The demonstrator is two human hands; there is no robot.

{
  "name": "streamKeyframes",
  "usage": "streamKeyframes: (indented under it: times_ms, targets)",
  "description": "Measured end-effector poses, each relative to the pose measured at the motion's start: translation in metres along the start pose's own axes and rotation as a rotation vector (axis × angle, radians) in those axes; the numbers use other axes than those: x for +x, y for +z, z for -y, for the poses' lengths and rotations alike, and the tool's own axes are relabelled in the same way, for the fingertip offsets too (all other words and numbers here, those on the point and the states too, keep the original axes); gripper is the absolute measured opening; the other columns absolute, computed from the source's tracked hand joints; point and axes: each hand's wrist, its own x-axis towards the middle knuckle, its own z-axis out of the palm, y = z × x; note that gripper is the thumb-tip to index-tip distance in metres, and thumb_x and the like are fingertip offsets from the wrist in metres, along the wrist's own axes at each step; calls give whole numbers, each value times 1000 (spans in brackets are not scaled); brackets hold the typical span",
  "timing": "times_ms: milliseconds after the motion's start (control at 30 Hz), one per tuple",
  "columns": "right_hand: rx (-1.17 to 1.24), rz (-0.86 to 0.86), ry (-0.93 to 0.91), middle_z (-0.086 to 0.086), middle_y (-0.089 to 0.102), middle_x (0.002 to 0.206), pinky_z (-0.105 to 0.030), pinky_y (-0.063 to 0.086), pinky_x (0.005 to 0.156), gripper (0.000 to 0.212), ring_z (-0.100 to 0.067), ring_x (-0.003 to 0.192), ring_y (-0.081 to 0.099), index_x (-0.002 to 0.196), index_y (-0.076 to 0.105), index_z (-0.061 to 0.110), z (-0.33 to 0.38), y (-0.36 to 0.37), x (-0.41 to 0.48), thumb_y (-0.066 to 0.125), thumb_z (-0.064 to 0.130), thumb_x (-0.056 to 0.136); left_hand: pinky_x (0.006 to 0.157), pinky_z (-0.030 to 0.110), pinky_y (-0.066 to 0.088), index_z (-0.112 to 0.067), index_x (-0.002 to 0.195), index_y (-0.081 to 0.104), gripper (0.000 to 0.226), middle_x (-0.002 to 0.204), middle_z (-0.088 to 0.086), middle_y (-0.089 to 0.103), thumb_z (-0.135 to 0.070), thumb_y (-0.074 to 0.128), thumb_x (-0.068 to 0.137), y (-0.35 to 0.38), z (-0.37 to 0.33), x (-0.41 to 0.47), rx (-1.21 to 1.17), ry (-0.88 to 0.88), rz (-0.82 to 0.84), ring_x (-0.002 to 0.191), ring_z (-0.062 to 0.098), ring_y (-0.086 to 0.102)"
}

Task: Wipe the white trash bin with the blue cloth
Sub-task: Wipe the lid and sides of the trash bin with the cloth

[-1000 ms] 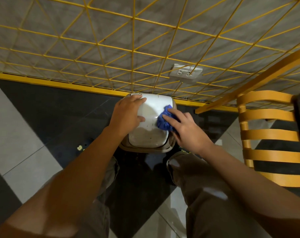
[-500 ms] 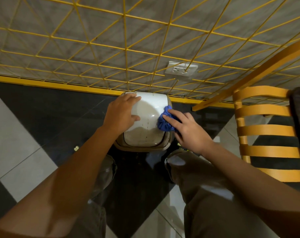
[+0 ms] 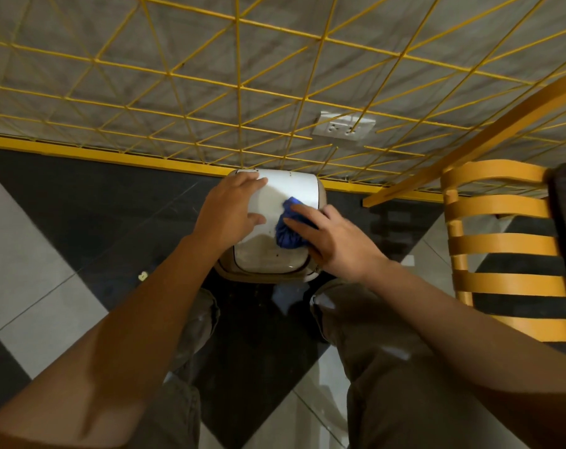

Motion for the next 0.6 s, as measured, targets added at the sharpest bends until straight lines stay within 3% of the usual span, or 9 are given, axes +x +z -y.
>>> streamKeyframes:
  times_ms: [167, 367, 500, 600]
  targets:
    - [-11, -69, 89, -12, 30, 150, -45, 48, 91, 58, -34, 119, 40, 144, 35, 14, -5, -8, 12, 54, 13, 89, 110, 32, 22, -18, 139, 38, 69, 147, 0, 34, -24, 70, 78, 0, 1, 1, -8, 0, -1, 136, 21, 28]
    - [31, -46, 17, -11, 41, 144, -45, 53, 76, 56, -34, 105, 49, 139, 43, 15, 6, 10, 3, 57, 7, 85, 110, 31, 22, -18, 139, 39, 68, 146, 0, 36, -24, 70, 79, 1, 3, 1, -19, 21, -18, 136, 20, 29]
    - [-7, -48, -25, -12, 42, 143, -41, 50, 72, 59, -34, 105, 49, 138, 45, 18, -2, 5, 3, 60, 11, 82, 110, 31, 22, -18, 139, 39, 68, 147, 1, 35, -25, 70, 79, 1, 2, 1, -14, 22, -14, 136, 20, 28]
    - [39, -143, 85, -14, 39, 144, -45, 50, 78, 57, -36, 112, 45, 138, 44, 13, 2, 0, 12, 59, 10, 83, 110, 32, 22, -17, 139, 40, 68, 147, 2, 35, -24, 71, 78, 0, 2, 0, -17, 14, -16, 136, 21, 28]
